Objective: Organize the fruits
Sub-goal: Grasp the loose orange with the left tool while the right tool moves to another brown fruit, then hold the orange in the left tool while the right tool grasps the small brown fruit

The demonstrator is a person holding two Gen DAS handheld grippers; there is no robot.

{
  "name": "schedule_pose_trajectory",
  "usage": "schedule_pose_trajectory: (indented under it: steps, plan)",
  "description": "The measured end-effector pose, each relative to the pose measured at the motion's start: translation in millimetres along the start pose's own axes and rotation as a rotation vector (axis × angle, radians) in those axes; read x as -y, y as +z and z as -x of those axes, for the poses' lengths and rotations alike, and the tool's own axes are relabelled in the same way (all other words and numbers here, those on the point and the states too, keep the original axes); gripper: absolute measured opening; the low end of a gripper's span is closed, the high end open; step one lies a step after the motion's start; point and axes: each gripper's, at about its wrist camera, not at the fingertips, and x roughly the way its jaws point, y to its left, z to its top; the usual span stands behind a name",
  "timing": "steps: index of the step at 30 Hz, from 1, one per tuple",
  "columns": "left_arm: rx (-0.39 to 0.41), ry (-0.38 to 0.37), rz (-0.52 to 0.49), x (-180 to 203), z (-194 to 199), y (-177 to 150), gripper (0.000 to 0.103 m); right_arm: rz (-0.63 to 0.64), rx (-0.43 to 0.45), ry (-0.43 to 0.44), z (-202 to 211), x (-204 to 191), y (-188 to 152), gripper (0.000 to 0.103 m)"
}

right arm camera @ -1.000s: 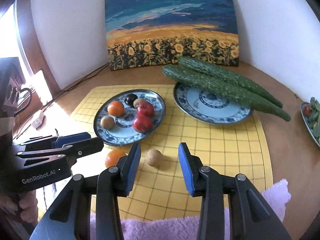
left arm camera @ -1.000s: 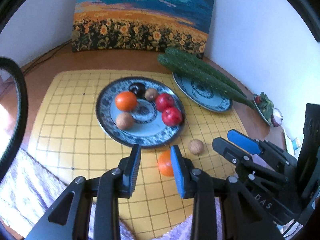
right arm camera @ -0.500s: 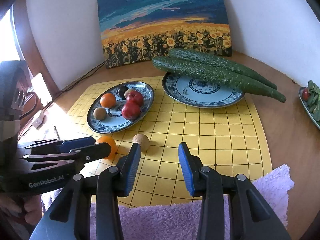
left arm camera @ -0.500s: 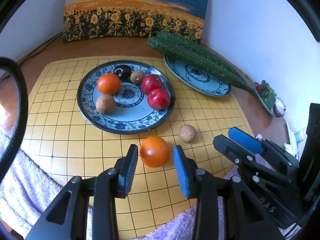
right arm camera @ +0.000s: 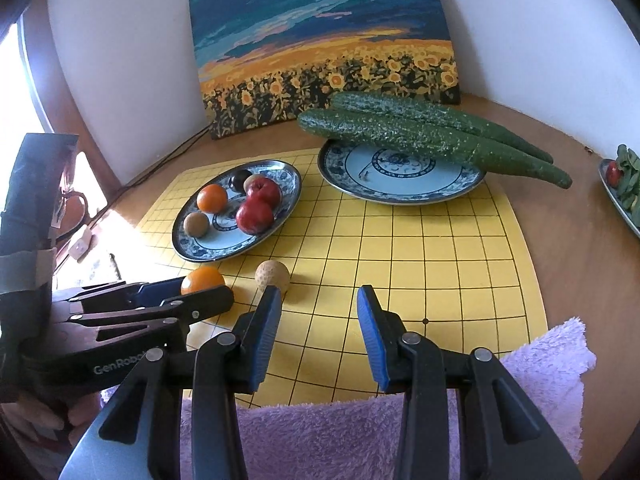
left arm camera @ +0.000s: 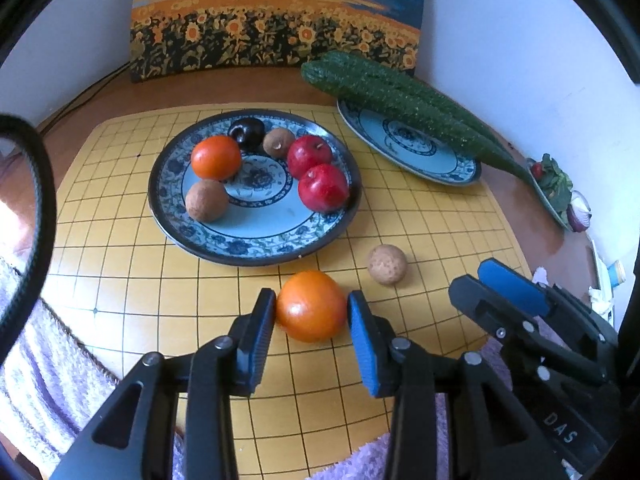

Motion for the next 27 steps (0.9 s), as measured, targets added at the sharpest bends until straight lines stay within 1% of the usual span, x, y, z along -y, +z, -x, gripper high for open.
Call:
schedule_pose_trajectory:
  steps: [4,6,14,18,27]
  plan:
    - [0.010,-0.004,0.000,-0.4,-0.4,0.1,0.038,-0.004,-0.005,0.000,-2.0,0.8,-1.3,0.041]
    - [0.013,-0.003,0.000,-1.6,0.0,0.2,0.036,-0.005,-0.009,-0.002,-3.0,0.6,-2.0,0.041]
    - [0.010,-0.042,0.003,-5.7,2.1,-0.5,0.034,0.003,-0.025,-0.008,-8.4,-3.1,-1.2,0.040]
    - [0.027,-0.051,0.009,-9.1,9.8,-2.5,0.034,0.016,-0.036,-0.009,-11.9,-8.1,-1.1,0.040]
    - [0.058,-0.044,0.039,-27.9,24.9,-2.6,0.034,0.035,-0.055,-0.015,-18.2,-18.0,0.4,0.040]
